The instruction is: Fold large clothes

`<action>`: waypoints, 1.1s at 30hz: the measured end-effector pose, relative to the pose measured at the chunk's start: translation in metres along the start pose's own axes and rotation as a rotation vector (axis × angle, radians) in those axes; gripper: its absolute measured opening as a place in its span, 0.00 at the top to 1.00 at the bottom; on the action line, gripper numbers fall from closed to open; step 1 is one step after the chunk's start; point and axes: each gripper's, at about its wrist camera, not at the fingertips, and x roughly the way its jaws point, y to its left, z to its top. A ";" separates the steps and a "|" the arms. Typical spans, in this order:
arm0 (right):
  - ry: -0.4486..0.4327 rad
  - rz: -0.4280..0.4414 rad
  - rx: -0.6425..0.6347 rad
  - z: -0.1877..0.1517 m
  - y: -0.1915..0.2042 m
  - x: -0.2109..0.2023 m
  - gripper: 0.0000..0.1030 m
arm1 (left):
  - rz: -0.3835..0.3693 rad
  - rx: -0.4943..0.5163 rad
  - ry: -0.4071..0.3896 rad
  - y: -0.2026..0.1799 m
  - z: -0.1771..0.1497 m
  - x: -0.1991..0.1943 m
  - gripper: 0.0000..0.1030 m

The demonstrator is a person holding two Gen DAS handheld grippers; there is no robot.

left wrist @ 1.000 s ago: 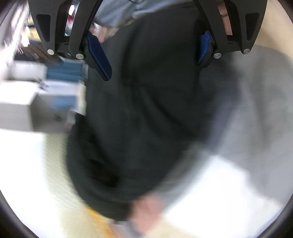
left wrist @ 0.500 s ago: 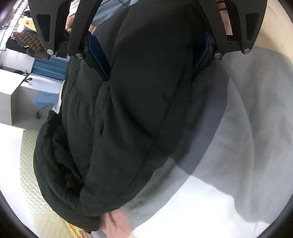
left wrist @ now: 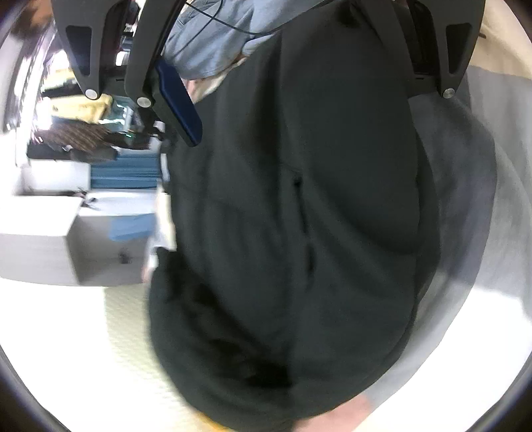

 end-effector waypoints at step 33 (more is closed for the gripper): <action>-0.413 -0.085 -0.379 -0.046 0.081 -0.075 0.81 | 0.243 0.306 -0.208 -0.081 -0.045 -0.042 0.93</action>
